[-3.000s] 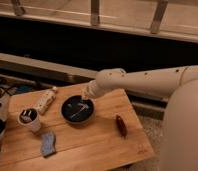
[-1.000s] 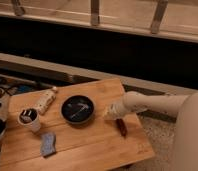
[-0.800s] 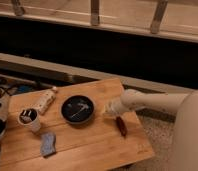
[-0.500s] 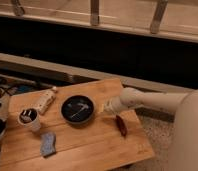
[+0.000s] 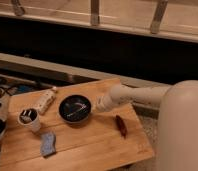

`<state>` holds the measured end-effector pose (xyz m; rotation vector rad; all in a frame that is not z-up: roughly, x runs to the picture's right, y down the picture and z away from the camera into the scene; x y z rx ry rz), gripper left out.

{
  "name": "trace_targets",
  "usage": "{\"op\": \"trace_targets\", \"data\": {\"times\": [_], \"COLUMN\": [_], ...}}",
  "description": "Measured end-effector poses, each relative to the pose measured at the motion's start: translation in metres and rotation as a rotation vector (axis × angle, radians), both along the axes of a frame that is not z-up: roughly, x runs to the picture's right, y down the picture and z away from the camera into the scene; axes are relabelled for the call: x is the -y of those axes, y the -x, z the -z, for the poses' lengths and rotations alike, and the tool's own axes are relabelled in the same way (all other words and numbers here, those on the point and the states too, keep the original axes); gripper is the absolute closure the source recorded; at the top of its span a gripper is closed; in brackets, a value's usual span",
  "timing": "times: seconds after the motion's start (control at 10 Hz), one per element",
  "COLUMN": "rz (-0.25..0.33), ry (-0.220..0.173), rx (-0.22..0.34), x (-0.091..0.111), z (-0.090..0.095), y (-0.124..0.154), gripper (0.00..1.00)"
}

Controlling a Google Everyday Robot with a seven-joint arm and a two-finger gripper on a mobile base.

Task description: Push the ceramic bowl across the table

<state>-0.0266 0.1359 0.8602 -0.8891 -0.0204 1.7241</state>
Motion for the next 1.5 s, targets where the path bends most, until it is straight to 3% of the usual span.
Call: {"op": "trace_targets", "data": {"times": [0.6,0.9,1.2,1.5], "rz": [0.038,0.058,0.099,0.132], "ry": [-0.021,-0.035,-0.055,-0.065], "rx": [0.013,0.002,0.000,-0.009], "x": [0.012,0.017,0.030,0.031], "z": [-0.004,-0.007,-0.016,-0.016], "y": [0.029,0.029,0.061,0.062], "gripper": [0.91,0.91,0.91,0.91]}}
